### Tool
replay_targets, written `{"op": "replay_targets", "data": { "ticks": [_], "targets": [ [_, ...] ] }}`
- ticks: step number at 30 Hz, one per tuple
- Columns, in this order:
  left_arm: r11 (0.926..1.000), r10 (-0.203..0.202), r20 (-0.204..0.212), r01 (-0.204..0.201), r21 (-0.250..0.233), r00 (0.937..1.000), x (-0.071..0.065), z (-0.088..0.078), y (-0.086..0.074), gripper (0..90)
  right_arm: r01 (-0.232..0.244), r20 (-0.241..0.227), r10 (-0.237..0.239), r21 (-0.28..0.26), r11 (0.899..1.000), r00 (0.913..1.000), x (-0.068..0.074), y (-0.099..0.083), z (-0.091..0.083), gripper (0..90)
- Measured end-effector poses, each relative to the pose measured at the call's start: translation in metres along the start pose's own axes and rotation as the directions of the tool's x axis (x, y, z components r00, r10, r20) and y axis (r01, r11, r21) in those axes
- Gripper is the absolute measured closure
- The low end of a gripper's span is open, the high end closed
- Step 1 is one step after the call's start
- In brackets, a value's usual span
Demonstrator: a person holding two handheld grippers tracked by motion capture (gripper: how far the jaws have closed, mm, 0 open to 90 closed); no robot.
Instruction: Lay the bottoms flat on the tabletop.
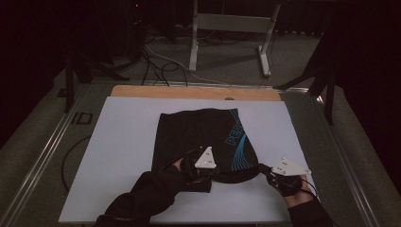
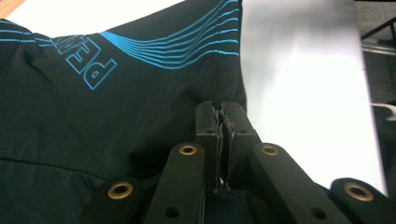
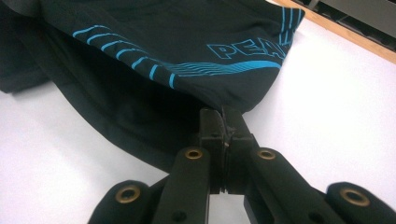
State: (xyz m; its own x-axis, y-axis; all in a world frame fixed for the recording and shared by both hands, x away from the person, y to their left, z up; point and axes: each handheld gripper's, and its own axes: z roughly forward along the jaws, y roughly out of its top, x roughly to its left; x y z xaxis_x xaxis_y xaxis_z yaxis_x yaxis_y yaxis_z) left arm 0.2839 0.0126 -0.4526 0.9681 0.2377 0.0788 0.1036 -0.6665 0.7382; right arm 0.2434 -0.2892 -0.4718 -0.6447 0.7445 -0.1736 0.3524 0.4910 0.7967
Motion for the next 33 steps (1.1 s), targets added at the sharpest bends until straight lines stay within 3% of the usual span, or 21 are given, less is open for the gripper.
{"op": "replay_targets", "data": {
  "ticks": [9, 16, 22, 27, 30, 33],
  "targets": [
    [0.9999, 0.009, 0.017, -0.009, 0.007, 0.9998, -0.009, -0.012, -0.008, 87.3, -0.007, -0.062, 0.007, -0.001, 1.0, 0.998, 0.011, -0.004, -0.016, 89.4],
    [0.9977, 0.012, 0.034, -0.014, 0.066, 0.9993, -0.014, 0.006, -0.024, 87.1, -0.018, -0.105, 0.026, 0.082, 0.996, 0.9941, 0.015, -0.019, -0.003, 89.3],
    [0.9954, 0.0, 0.061, -0.006, 0.096, 0.9982, -0.016, 0.017, -0.037, 85.7, -0.021, -0.13, 0.032, 0.084, 0.996, 0.991, 0.015, -0.022, -0.001, 88.1],
    [0.9905, 0.008, 0.12, -0.024, 0.136, 0.9927, -0.023, 0.024, -0.044, 77.1, -0.086, -0.139, 0.091, 0.045, 0.995, 0.9861, 0.012, -0.022, -0.002, 51.9],
    [0.9887, 0.009, 0.138, -0.029, 0.147, 0.9904, -0.024, 0.021, -0.044, 73.1, -0.114, -0.124, 0.114, 0.007, 0.993, 0.9857, 0.009, -0.02, -0.004, 38.4],
    [0.9903, 0.029, 0.166, -0.051, 0.129, 0.9857, -0.027, 0.017, -0.043, 60.1, -0.116, -0.111, 0.112, -0.026, 0.993, 0.9874, 0.009, -0.018, -0.005, 28.2]
  ]
}}
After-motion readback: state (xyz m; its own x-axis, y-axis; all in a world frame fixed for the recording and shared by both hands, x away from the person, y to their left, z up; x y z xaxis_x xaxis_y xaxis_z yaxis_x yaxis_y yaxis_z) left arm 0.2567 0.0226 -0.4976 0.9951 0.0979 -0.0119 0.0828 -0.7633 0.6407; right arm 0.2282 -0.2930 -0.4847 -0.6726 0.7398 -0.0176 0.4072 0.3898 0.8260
